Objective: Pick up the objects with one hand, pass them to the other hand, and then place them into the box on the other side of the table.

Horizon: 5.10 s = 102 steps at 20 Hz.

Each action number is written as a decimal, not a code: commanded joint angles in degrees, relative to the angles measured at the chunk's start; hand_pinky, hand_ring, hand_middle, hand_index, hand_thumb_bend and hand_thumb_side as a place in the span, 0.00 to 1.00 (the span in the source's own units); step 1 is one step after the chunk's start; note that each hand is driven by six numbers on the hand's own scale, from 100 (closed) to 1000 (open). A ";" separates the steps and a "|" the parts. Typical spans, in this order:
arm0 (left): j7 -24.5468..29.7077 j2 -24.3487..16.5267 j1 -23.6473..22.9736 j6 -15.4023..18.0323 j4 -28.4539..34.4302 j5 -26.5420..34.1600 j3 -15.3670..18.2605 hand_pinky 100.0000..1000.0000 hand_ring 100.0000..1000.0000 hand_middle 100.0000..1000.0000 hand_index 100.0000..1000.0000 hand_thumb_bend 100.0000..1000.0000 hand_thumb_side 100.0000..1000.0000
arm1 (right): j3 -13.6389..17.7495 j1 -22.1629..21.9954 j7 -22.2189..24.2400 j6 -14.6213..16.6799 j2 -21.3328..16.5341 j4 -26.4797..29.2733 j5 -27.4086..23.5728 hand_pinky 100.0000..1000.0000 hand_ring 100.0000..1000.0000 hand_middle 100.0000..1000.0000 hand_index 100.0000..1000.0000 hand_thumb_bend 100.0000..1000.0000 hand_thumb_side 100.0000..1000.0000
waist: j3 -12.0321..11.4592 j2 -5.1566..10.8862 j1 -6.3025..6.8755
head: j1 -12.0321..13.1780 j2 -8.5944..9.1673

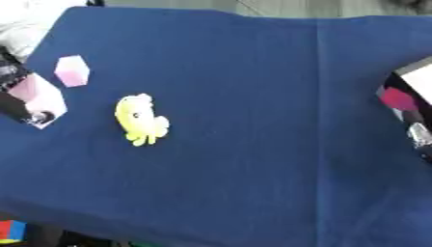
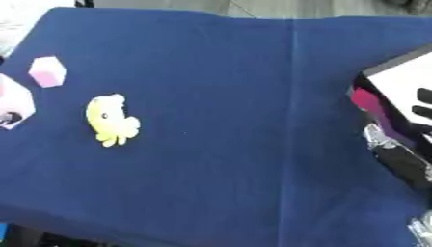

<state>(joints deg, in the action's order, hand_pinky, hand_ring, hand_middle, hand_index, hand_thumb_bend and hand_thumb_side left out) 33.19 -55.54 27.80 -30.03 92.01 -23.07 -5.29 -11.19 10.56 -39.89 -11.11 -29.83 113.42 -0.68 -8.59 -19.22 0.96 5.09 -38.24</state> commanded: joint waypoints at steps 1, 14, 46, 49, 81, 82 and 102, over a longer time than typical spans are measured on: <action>-2.50 -2.27 -0.27 -1.98 7.75 2.62 1.16 0.78 0.71 0.60 0.57 0.00 0.10 | 0.46 1.51 0.79 0.57 -2.67 1.17 0.51 0.64 0.74 0.72 0.74 0.45 0.08 | -0.09 1.31 0.00 | -0.50 0.49; -21.32 7.19 -0.07 3.90 22.40 8.31 -5.59 0.75 0.59 0.57 0.56 0.00 0.17 | -3.33 20.67 24.27 -13.32 -12.44 1.17 5.64 0.70 0.79 0.79 0.80 0.56 0.06 | 1.22 2.65 -0.92 | -3.41 -0.08; -36.18 27.95 2.70 20.43 16.93 8.25 -14.95 0.75 0.54 0.55 0.54 0.00 0.32 | -17.63 45.97 71.31 -32.33 -1.48 1.17 35.69 0.78 0.82 0.81 0.84 0.56 0.00 | 2.40 3.55 -2.66 | -7.01 -1.73; -35.39 29.12 2.66 22.86 16.01 5.46 -15.22 0.75 0.54 0.55 0.54 0.00 0.29 | -17.69 47.14 72.94 -32.68 -1.06 1.17 35.87 0.78 0.82 0.82 0.84 0.56 0.00 | 2.45 3.59 -2.92 | -7.16 -2.05; -35.36 40.73 4.20 29.68 10.00 -6.83 -17.67 0.74 0.52 0.53 0.54 0.00 0.26 | -22.19 48.12 82.39 -35.56 3.22 1.17 39.92 0.76 0.77 0.74 0.80 0.52 0.01 | 2.41 3.90 -3.10 | -8.15 -2.95; -35.34 40.68 4.14 29.40 9.91 -6.99 -17.62 0.74 0.52 0.53 0.54 0.00 0.26 | -22.42 48.04 83.08 -35.47 3.25 1.17 40.64 0.76 0.77 0.73 0.79 0.52 0.01 | 2.42 3.92 -3.14 | -8.18 -3.00; -34.83 40.42 4.34 27.73 8.18 -8.32 -17.28 0.74 0.52 0.53 0.54 0.00 0.25 | -17.76 48.53 89.25 -32.35 1.63 1.17 37.81 0.74 0.76 0.67 0.76 0.53 0.04 | 2.85 3.95 -3.08 | -8.06 -3.23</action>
<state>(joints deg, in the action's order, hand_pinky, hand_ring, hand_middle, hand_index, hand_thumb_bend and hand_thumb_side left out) -1.49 -14.63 31.23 -2.20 99.73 -31.08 -22.99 -30.05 58.17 38.62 -32.55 -27.02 113.72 37.74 -5.78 -16.84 -2.36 -3.10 -41.52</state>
